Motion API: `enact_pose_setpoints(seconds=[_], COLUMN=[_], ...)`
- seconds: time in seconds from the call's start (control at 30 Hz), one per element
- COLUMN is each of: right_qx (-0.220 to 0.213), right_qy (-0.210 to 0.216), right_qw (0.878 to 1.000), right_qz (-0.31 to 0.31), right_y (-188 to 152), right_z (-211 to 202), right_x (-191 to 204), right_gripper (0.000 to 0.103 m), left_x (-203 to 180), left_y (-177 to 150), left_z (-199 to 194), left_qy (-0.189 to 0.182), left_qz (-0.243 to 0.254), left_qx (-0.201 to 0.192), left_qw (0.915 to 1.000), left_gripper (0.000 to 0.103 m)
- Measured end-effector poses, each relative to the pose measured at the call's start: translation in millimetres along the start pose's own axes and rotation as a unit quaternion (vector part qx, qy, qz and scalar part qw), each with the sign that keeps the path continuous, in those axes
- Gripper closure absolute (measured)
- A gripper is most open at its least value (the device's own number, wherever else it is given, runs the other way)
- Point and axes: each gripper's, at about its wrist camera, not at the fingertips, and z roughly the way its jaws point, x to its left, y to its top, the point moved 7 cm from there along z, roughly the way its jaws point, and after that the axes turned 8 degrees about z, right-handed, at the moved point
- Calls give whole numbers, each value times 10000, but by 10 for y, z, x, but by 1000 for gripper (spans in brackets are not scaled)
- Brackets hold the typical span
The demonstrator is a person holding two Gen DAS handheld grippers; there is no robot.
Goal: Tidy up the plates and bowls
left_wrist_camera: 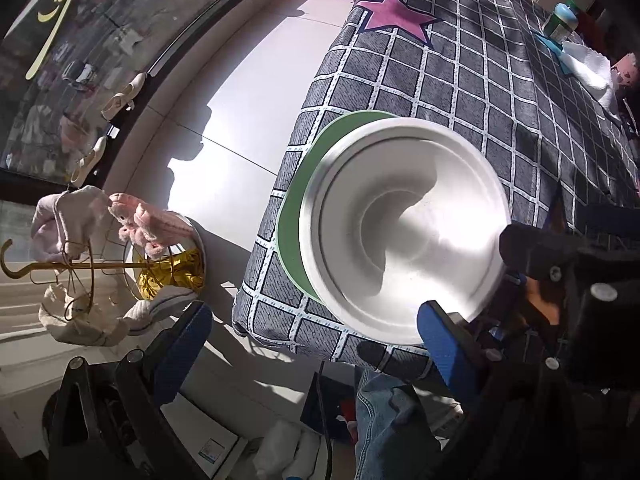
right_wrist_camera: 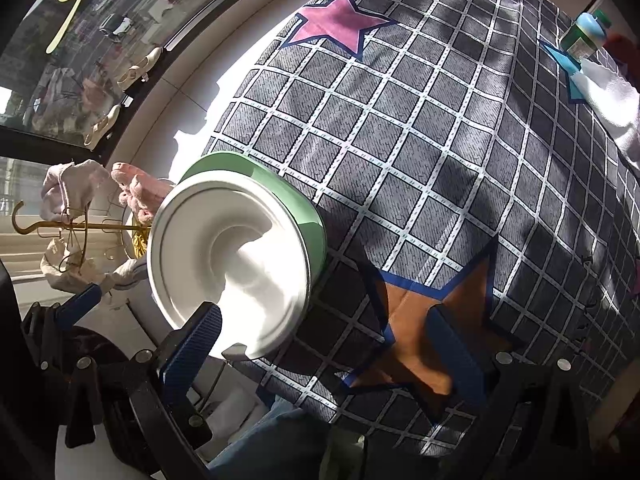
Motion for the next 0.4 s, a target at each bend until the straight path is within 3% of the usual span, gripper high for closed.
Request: enact_pose_setpoints(seconds=[0.23, 0.4], right_qx=[12, 88], right_qy=[148, 327], right_qw=[9999, 9994], right_qz=[78, 123], right_y=[-19, -2], right_z=[-11, -18], right_x=[-32, -60], right_gripper=[0, 0], left_x=[-27, -41], left_y=[-10, 35], left_z=[1, -105], left_qy=[119, 204], left_qz=[61, 125], left_qx=[81, -214], left_qw=[9999, 9995], left_gripper=[0, 0])
